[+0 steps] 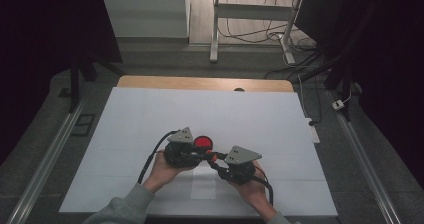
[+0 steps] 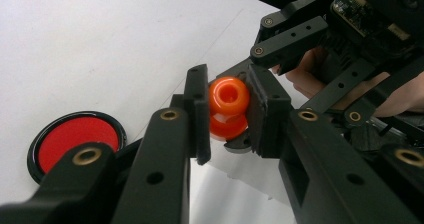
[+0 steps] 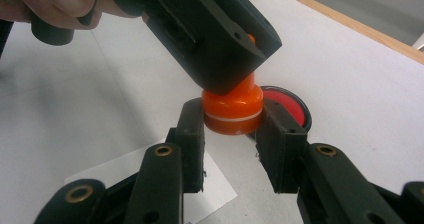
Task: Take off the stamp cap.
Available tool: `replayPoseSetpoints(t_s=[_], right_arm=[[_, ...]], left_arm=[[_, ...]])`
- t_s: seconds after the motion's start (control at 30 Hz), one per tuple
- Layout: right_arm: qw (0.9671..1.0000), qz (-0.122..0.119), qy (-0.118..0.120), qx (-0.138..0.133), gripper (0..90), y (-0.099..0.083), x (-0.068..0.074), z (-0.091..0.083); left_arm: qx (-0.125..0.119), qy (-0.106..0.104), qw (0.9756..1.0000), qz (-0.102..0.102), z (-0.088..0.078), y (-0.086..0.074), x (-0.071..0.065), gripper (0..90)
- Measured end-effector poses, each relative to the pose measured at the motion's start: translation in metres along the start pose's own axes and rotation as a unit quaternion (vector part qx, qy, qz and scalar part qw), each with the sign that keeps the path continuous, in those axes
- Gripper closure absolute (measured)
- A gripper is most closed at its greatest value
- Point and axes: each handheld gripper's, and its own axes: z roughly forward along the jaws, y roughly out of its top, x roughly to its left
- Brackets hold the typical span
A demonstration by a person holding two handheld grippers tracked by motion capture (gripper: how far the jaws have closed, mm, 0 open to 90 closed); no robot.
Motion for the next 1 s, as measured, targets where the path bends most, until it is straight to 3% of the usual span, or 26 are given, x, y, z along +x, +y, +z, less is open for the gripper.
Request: replayPoseSetpoints(t_s=[0.47,0.7,1.0], right_arm=[[1.0000,-0.002,0.000,-0.001,64.1,-0.0007,-0.0003,-0.0007],[1.0000,0.004,-0.001,-0.002,58.4,-0.0009,-0.0012,-0.0010],[1.0000,0.003,0.003,-0.001,64.4,-0.0012,-0.0004,-0.0001]], left_arm=[[-0.002,-0.003,1.0000,-0.002,0.0010,-0.0011,0.0005,72.8],[-0.004,-0.004,1.0000,-0.001,0.0010,-0.0013,0.0000,72.8],[-0.007,-0.002,1.0000,-0.005,-0.0006,-0.0015,0.0016,72.8]])
